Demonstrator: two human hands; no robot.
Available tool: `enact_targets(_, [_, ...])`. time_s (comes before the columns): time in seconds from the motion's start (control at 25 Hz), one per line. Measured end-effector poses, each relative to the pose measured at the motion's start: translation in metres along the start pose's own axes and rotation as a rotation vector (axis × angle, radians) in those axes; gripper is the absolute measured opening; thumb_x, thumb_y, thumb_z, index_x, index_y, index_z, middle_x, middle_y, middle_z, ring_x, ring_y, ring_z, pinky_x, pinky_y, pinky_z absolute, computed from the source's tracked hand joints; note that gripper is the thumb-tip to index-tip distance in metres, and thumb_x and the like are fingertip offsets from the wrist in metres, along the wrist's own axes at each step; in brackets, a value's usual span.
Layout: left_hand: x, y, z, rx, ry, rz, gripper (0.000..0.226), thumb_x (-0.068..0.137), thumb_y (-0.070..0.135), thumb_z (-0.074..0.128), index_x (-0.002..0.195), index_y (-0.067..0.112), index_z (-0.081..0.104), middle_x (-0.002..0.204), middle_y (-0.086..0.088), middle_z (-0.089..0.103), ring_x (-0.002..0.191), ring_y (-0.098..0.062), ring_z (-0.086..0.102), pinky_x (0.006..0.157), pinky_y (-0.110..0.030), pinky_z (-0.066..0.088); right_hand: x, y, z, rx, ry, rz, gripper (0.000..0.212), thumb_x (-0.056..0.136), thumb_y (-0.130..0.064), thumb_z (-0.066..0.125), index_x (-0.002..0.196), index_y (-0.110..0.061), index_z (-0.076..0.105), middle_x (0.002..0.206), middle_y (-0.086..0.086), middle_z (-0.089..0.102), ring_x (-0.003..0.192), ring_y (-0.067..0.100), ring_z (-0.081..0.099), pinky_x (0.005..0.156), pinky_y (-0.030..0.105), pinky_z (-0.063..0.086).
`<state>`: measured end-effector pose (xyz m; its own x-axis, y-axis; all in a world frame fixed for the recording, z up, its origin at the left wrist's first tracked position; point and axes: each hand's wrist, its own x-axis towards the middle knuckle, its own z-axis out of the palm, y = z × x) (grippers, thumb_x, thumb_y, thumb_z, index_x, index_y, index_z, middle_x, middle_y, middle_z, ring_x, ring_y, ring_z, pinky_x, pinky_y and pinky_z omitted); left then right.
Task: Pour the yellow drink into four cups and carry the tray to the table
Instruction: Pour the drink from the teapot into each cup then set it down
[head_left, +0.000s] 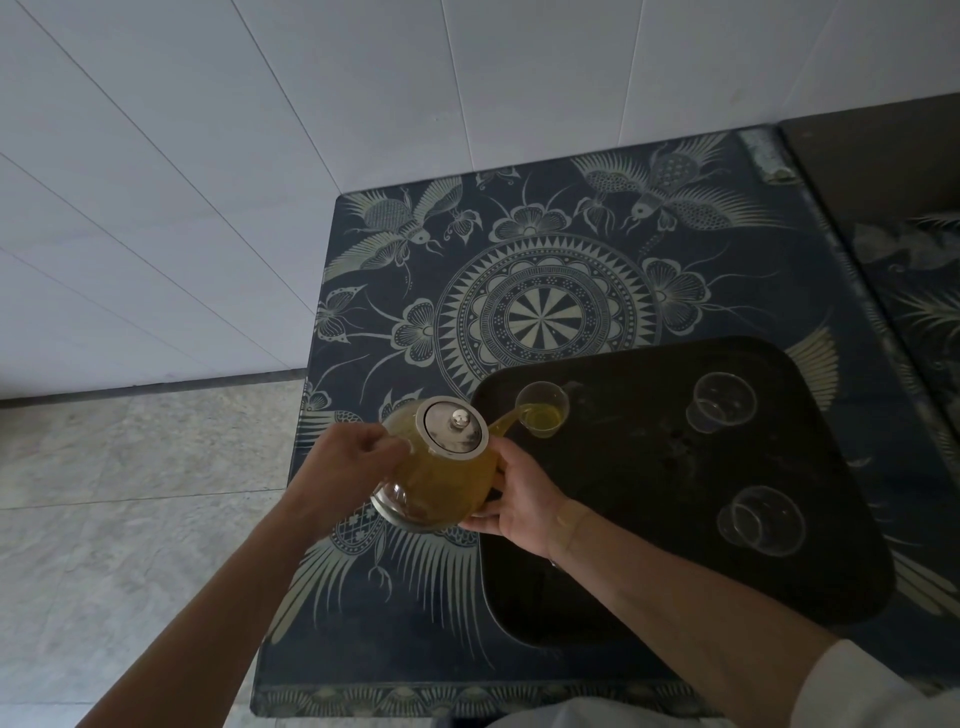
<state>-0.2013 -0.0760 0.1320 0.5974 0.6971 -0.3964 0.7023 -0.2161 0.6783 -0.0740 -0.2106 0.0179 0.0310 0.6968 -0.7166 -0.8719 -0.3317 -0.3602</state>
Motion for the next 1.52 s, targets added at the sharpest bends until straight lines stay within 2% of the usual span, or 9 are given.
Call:
enact_targets(0.2, [-0.0008,0.0001,-0.0021,0.022,0.007,0.007,0.034,0.089,0.021,0.063,0.072,-0.008,0.064,0.063,-0.009,0.054,0.060,-0.020,0.045,0.060,-0.028,0.037,0.0034,0.0015,-0.0004,0.001,-0.004,-0.005,0.049,0.095,-0.053,0.055,0.135,-0.024,0.057,0.139,0.011,0.056,0.123,0.040,0.055,0.104,0.054,0.047])
enact_targets(0.36, [-0.0011,0.0017,-0.0027,0.037,0.005,0.014,0.035,0.089,0.022,0.063,0.073,-0.009,0.062,0.062,-0.007,0.052,0.060,-0.019,0.043,0.058,-0.027,0.036,0.0058,0.0029,-0.0015,-0.006,-0.002,0.000,0.051,0.094,-0.054,0.055,0.135,-0.024,0.057,0.140,0.011,0.057,0.123,0.040,0.056,0.108,0.056,0.045])
enact_targets(1.0, [-0.0018,0.0032,-0.0030,0.031,-0.007,0.002,0.034,0.088,0.020,0.063,0.074,-0.011,0.062,0.063,-0.010,0.053,0.061,-0.019,0.044,0.060,-0.028,0.036,0.0062,0.0033,-0.0016,-0.012,-0.001,0.000,0.048,0.095,-0.054,0.053,0.131,-0.023,0.060,0.138,0.012,0.058,0.123,0.041,0.055,0.110,0.057,0.042])
enact_targets(1.52, [-0.0036,0.0036,-0.0042,0.028,-0.006,-0.009,0.033,0.088,0.020,0.063,0.071,-0.008,0.062,0.061,-0.009,0.052,0.060,-0.019,0.043,0.059,-0.030,0.036,0.0028,0.0051,-0.0015,-0.008,-0.028,0.000,0.052,0.094,-0.054,0.055,0.136,-0.023,0.057,0.139,0.012,0.056,0.122,0.041,0.056,0.104,0.055,0.048])
